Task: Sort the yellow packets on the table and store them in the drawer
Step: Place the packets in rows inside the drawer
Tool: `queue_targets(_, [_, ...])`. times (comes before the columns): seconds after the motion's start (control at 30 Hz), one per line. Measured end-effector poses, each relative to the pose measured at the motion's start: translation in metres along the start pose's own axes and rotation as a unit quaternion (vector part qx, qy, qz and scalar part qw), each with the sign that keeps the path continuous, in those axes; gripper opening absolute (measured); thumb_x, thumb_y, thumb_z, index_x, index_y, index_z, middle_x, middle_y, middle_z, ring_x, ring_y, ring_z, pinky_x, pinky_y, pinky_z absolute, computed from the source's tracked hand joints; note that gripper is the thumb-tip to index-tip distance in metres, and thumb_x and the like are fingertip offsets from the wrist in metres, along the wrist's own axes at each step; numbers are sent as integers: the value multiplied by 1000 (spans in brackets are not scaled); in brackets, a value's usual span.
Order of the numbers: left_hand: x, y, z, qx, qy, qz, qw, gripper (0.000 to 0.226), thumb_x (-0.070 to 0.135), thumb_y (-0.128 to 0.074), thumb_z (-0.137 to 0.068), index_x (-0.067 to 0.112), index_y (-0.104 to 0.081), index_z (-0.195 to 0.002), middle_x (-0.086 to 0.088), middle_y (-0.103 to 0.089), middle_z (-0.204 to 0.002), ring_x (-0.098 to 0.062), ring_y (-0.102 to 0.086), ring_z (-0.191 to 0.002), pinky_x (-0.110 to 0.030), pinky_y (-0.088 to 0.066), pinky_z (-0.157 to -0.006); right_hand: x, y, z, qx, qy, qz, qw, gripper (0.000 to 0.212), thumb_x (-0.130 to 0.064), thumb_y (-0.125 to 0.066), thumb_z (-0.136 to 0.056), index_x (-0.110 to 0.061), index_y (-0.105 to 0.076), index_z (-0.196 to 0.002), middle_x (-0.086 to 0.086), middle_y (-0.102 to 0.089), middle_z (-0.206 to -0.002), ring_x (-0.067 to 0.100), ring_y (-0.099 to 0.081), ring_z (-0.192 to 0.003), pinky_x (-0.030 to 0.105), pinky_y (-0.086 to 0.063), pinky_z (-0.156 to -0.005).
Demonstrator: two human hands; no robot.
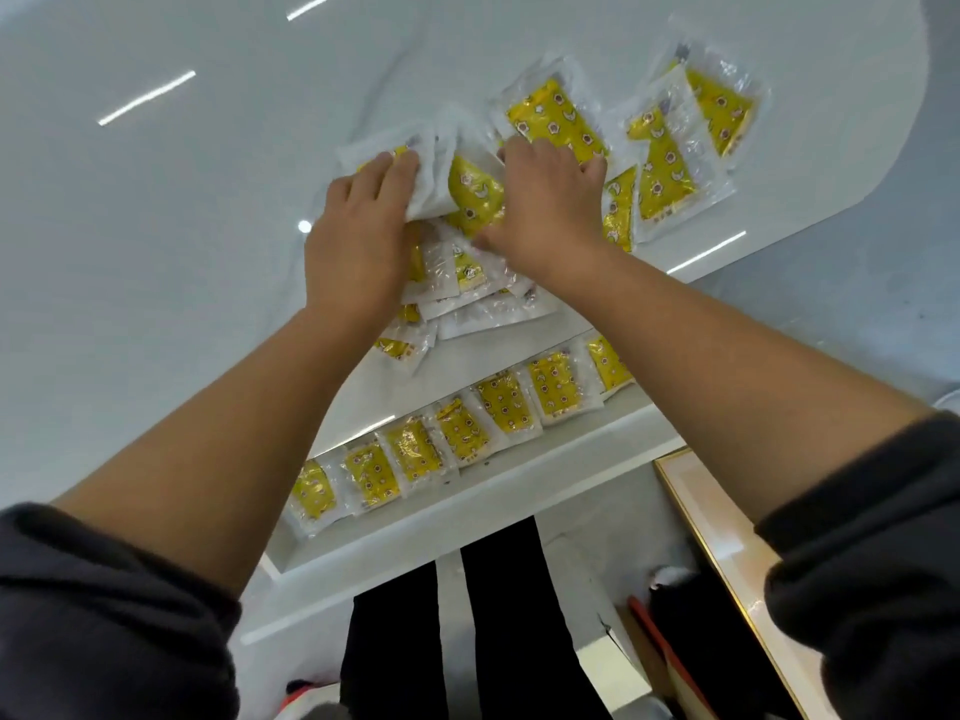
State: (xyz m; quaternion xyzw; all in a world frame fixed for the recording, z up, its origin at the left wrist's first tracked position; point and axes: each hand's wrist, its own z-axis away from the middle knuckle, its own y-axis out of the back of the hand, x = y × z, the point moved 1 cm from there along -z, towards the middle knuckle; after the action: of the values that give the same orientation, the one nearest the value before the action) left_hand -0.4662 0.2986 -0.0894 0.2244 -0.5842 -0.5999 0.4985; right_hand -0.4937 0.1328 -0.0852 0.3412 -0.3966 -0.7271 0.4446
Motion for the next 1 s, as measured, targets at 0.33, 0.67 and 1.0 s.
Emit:
queue_targets(0.33, [23, -2, 12, 15, -13, 11, 1000, 54, 3, -44, -94, 18, -37, -145, -14, -33, -152, -39, -28, -140, -51, -47, -89, 55, 40, -14, -53, -96, -293, 950, 25, -31, -65, -83, -6, -60, -85, 9, -61, -84, 26, -60, -82, 27, -39, -60])
queue_targets(0.67, [44, -11, 7, -127, 49, 106, 985, 55, 62, -48, -87, 27, -51, -130, -13, -7, -160, -31, -1, -148, -45, -13, -119, 52, 45, -51, -73, -89, -132, 985, 31, -37, -64, -80, -17, -42, -75, -4, -44, -86, 25, -46, -88, 35, -36, -73])
queue_targets(1.0, [57, -3, -15, -31, 315, 289, 903, 104, 11, -81, -72, 30, -13, -150, -6, -32, -133, -15, -46, -98, -22, -40, -85, 57, 52, -32, 52, -89, -241, 965, 39, -24, -64, -84, -25, -28, -69, -12, -31, -71, 10, -35, -63, 18, -24, -46])
